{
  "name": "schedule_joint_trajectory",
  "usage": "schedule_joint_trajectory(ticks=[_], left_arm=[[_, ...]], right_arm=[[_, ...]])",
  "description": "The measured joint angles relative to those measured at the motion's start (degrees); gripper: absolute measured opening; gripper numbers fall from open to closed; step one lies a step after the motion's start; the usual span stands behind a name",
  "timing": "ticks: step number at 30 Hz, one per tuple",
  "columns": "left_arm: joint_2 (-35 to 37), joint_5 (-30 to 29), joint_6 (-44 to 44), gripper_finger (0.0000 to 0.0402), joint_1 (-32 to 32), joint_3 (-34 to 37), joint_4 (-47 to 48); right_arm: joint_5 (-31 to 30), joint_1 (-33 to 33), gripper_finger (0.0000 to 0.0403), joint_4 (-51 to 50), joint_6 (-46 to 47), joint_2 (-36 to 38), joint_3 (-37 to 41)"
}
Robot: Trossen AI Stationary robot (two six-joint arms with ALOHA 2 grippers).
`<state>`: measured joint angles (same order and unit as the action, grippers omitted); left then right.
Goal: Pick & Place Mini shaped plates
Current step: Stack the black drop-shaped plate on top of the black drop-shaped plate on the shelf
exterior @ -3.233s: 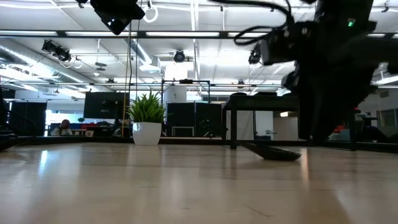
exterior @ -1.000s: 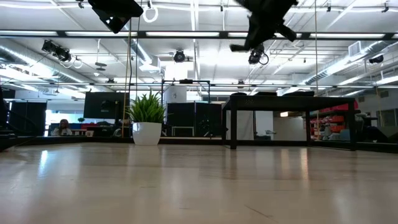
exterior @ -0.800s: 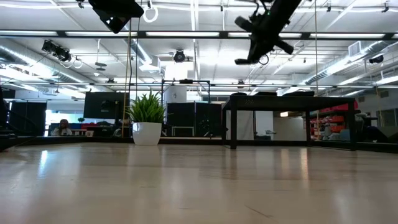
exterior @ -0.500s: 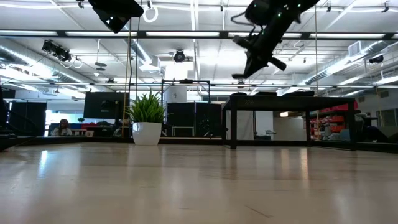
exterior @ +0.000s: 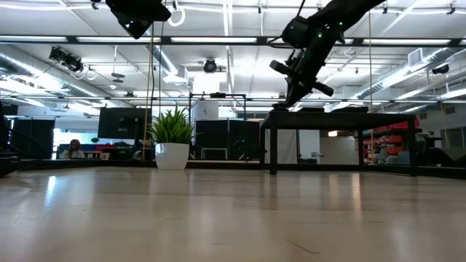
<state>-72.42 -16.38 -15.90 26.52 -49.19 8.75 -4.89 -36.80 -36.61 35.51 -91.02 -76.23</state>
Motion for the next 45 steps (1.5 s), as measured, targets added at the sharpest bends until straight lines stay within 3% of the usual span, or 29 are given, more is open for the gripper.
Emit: schedule_joint_trajectory(ticks=[10,25,30,38,45], left_arm=[[0.00,-0.10,0.00,0.0115,0.00,0.00,0.00],[0.00,-0.13,-0.02,0.0115,0.00,0.00,0.02],[0.00,-0.13,-0.02,0.0115,0.00,0.00,0.02],[0.00,-0.13,-0.43,0.0115,0.02,0.00,0.04],[0.00,-0.12,-0.43,0.0115,0.01,0.00,0.02]], right_arm=[[-0.65,-0.10,0.0022,0.91,-0.02,-0.90,0.00],[-1.76,-0.15,0.0108,0.98,-4.34,0.91,0.00],[-1.70,0.68,0.0090,0.11,-4.94,1.94,0.00],[-1.74,0.81,0.0009,3.54,-4.72,1.35,4.00],[-1.72,0.85,0.0023,7.44,-6.48,1.57,5.90]])
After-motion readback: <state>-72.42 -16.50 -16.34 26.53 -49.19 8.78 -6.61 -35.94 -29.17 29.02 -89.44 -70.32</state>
